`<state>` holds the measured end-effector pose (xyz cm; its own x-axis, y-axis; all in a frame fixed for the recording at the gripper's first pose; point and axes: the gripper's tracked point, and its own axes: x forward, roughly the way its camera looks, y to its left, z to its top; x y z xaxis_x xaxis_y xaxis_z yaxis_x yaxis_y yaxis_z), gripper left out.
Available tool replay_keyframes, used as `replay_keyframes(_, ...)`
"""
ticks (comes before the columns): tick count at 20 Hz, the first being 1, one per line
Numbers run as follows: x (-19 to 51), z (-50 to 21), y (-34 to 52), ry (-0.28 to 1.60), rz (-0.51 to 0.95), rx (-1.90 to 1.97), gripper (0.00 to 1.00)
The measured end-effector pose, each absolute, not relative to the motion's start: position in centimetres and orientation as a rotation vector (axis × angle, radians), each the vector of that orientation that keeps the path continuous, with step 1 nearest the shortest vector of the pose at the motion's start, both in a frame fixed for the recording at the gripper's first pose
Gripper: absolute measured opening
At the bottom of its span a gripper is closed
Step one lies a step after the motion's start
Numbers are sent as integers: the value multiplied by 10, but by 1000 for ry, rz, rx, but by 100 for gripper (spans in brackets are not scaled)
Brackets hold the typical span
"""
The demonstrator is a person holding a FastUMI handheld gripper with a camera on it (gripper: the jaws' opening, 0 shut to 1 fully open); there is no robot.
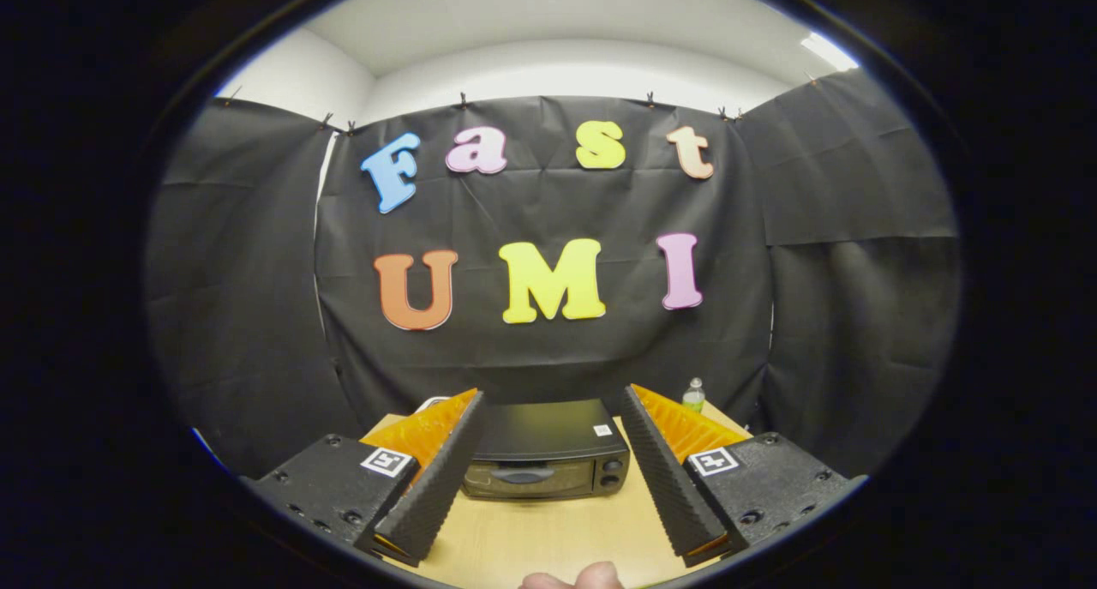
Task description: Open the toaster oven, put the food inside, and close the toaster oven door.
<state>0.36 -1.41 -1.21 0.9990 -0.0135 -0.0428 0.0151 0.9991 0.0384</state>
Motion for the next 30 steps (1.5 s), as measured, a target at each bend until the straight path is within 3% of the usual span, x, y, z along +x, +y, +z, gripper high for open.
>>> replay_keyframes(12, 50, -51, -9, 94, 21, -2, 100)
replay_keyframes(23, 176, -224, 24, 336, 95, 18, 100)
replay_keyframes(30, 219, -273, 25, 418, 72, -7, 100)
